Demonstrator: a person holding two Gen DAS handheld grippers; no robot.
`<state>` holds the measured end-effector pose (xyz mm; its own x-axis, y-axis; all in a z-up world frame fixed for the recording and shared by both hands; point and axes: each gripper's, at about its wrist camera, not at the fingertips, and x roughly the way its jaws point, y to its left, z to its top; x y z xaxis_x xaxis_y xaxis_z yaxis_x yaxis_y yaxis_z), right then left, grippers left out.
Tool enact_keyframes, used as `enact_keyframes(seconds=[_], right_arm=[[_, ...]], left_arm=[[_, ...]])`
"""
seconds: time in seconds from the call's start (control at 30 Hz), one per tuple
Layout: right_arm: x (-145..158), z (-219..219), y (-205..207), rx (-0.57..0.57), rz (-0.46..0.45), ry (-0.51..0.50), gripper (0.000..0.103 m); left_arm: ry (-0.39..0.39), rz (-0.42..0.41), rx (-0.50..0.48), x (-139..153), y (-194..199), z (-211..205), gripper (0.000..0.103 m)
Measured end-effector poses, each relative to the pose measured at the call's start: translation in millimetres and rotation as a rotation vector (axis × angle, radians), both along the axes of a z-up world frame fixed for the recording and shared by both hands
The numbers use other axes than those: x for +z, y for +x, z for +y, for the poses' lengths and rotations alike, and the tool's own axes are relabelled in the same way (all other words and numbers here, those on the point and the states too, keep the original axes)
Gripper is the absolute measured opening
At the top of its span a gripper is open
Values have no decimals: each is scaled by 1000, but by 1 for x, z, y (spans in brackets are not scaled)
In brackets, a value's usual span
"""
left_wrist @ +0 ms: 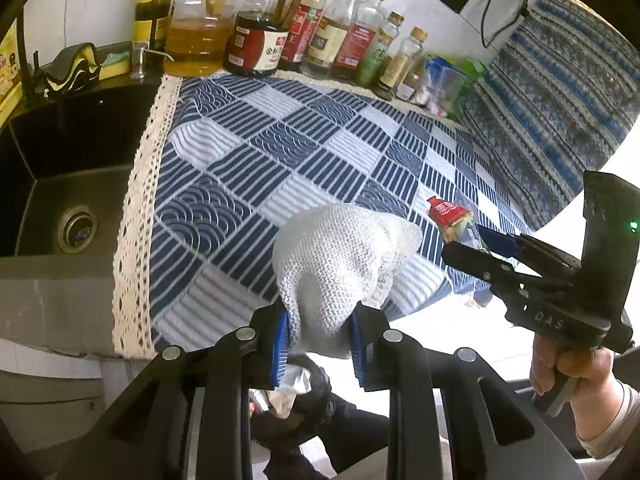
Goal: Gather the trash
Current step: 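Carry the held tissue and snack packet down over the black bin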
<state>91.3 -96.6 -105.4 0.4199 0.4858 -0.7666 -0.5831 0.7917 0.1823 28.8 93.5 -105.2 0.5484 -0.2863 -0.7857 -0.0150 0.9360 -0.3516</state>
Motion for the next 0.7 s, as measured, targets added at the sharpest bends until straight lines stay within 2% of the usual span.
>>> enact_keyframes(seconds=[0.47,0.7], right_arm=[[-31,15,-52,36,92,12,54],[-57,22,-63,89,156,4,54]], left_arm=[[-18,72,-12,-29,-43,2,24],[-39,140,22,-58,-56,3,24]])
